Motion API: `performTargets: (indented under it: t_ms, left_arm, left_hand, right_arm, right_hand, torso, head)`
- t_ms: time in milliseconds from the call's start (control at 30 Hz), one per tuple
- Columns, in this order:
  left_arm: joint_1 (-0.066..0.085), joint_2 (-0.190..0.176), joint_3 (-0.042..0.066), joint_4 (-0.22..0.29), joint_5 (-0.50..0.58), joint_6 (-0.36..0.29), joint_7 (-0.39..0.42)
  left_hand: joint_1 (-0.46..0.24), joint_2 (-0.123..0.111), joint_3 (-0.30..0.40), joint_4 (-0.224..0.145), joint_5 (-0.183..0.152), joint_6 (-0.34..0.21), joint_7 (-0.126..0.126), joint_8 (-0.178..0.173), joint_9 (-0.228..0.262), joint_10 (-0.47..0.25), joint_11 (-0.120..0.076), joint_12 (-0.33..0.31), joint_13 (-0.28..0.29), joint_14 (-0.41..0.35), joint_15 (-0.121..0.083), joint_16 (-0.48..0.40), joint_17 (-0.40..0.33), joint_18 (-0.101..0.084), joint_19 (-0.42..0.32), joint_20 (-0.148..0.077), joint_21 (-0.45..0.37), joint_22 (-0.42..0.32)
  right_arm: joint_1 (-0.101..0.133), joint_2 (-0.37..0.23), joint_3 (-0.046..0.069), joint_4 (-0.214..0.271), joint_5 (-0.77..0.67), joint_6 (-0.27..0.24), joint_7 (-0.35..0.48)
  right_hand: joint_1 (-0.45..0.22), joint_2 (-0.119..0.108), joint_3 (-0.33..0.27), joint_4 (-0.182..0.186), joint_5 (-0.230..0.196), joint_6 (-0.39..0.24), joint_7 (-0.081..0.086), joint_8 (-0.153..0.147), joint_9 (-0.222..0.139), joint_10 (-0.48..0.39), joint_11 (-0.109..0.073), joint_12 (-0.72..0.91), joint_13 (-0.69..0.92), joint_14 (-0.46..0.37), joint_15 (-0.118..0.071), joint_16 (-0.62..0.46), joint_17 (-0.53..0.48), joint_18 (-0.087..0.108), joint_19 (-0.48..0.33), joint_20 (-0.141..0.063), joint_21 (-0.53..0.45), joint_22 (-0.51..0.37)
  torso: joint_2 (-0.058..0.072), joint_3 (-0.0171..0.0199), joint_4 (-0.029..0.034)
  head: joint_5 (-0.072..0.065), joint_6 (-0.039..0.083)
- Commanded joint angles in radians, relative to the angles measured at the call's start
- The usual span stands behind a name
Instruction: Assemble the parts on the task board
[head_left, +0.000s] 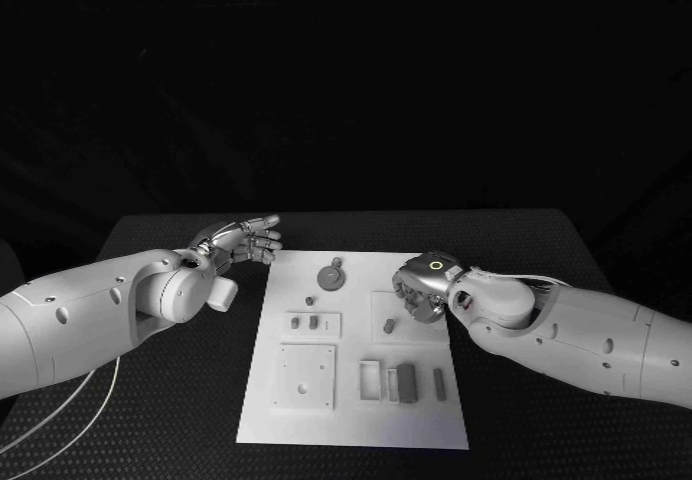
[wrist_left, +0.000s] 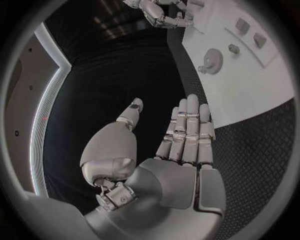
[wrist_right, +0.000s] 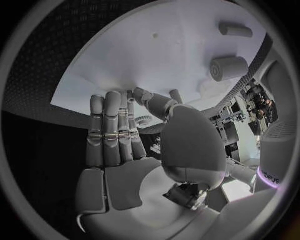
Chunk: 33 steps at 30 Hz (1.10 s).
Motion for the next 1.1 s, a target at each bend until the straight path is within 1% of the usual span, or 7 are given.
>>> performTargets:
  t_ms: [33, 333, 500, 633, 867, 967, 1100]
  left_arm:
    - [0.001, 0.001, 0.001, 0.002, 0.001, 0.004, -0.003]
    - [0.001, 0.001, 0.001, 0.001, 0.001, 0.003, -0.003]
    - [0.001, 0.003, 0.001, 0.000, 0.001, 0.001, -0.003]
    - [0.001, 0.003, 0.001, 0.000, 0.001, 0.002, -0.004]
    - [0.001, 0.005, 0.001, -0.002, 0.001, -0.003, -0.004]
    - [0.001, 0.005, 0.001, -0.004, 0.001, -0.003, -0.003]
    - [0.001, 0.006, 0.001, -0.007, 0.001, -0.003, -0.003]
  left_hand:
    - [0.009, 0.000, 0.001, -0.007, 0.006, -0.001, 0.007, -0.001, -0.001, 0.000, 0.010, -0.002, -0.002, 0.008, 0.003, -0.004, 0.002, 0.002, 0.006, 0.000, -0.004, 0.001]
    - [0.014, 0.004, 0.005, -0.011, 0.008, -0.001, 0.010, 0.000, -0.003, -0.003, 0.011, -0.002, -0.004, 0.011, 0.003, -0.007, 0.005, 0.001, 0.008, 0.000, -0.004, 0.002]
    - [0.016, 0.005, 0.006, -0.012, 0.008, -0.001, 0.010, 0.000, -0.004, -0.003, 0.011, -0.002, -0.005, 0.011, 0.003, -0.008, 0.006, 0.001, 0.008, 0.000, -0.004, 0.002]
    - [0.017, 0.006, 0.006, -0.014, 0.008, 0.000, 0.011, 0.000, -0.004, -0.004, 0.012, -0.002, -0.005, 0.011, 0.003, -0.009, 0.007, 0.001, 0.008, 0.000, -0.005, 0.003]
    - [0.017, 0.006, 0.007, -0.015, 0.008, -0.001, 0.011, 0.000, -0.005, -0.004, 0.012, -0.002, -0.006, 0.012, 0.003, -0.010, 0.007, 0.001, 0.008, 0.000, -0.005, 0.003]
    - [0.017, 0.007, 0.007, -0.015, 0.008, -0.001, 0.011, 0.001, -0.005, -0.004, 0.012, -0.002, -0.006, 0.012, 0.003, -0.010, 0.008, 0.001, 0.008, 0.000, -0.005, 0.003]
    - [0.017, 0.007, 0.007, -0.015, 0.008, -0.001, 0.011, 0.001, -0.005, -0.004, 0.012, -0.002, -0.006, 0.012, 0.003, -0.010, 0.008, 0.001, 0.009, 0.000, -0.005, 0.003]
  right_arm:
    - [-0.019, 0.004, -0.014, 0.001, -0.035, 0.068, -0.002]
    - [-0.020, -0.001, -0.014, 0.005, -0.036, 0.036, -0.001]
    - [-0.020, -0.004, -0.014, 0.004, -0.027, 0.028, -0.002]
    - [-0.020, -0.006, -0.014, 0.005, -0.020, 0.016, 0.000]
    - [-0.019, -0.012, -0.013, 0.012, -0.009, -0.004, 0.005]
    - [-0.019, -0.017, -0.010, 0.018, -0.007, -0.008, 0.006]
    - [-0.019, -0.021, 0.000, 0.024, 0.002, -0.007, 0.008]
  right_hand:
    - [0.015, 0.021, 0.015, -0.013, 0.004, 0.018, -0.003, 0.002, 0.003, 0.019, -0.004, 0.007, 0.009, 0.014, -0.009, 0.013, 0.007, 0.031, 0.020, -0.005, 0.013, 0.009]
    - [0.010, 0.021, 0.043, -0.016, 0.003, 0.043, -0.013, 0.005, 0.012, 0.044, -0.014, 0.003, 0.027, 0.021, -0.019, 0.038, 0.024, 0.031, 0.042, -0.018, 0.030, 0.024]
    - [0.008, 0.021, 0.046, -0.015, 0.002, 0.047, -0.015, 0.008, 0.016, 0.050, -0.017, 0.002, 0.032, 0.022, -0.021, 0.043, 0.028, 0.031, 0.045, -0.021, 0.034, 0.028]
    - [0.008, 0.021, 0.048, -0.016, 0.002, 0.049, -0.016, 0.009, 0.019, 0.051, -0.017, 0.002, 0.034, 0.021, -0.022, 0.045, 0.030, 0.031, 0.046, -0.023, 0.036, 0.029]
    - [0.007, 0.020, 0.051, -0.015, 0.002, 0.050, -0.018, 0.011, 0.024, 0.056, -0.019, 0.001, 0.037, 0.020, -0.023, 0.049, 0.033, 0.031, 0.047, -0.024, 0.038, 0.032]
    - [0.007, 0.019, 0.052, -0.015, 0.002, 0.051, -0.018, 0.011, 0.026, 0.057, -0.019, 0.001, 0.038, 0.020, -0.023, 0.050, 0.034, 0.031, 0.048, -0.025, 0.038, 0.033]
    - [0.007, 0.018, 0.054, -0.015, 0.002, 0.051, -0.018, 0.012, 0.028, 0.058, -0.019, 0.000, 0.040, 0.020, -0.024, 0.052, 0.035, 0.031, 0.048, -0.025, 0.039, 0.033]
  torso:
    - [0.000, -0.0002, 0.0002]
    - [0.000, 0.0004, 0.0005]
    - [0.000, 0.0009, -0.0002]
    - [0.000, 0.0001, -0.0005]
    - [0.000, 0.0000, -0.0004]
    - [0.000, -0.0002, 0.0001]
    - [0.000, -0.0002, -0.0003]
  head:
    - [0.000, -0.001]
    - [-0.001, -0.001]
    - [-0.002, -0.001]
    - [-0.002, 0.000]
    - [-0.003, 0.001]
    - [-0.004, 0.002]
    - [-0.005, 0.004]
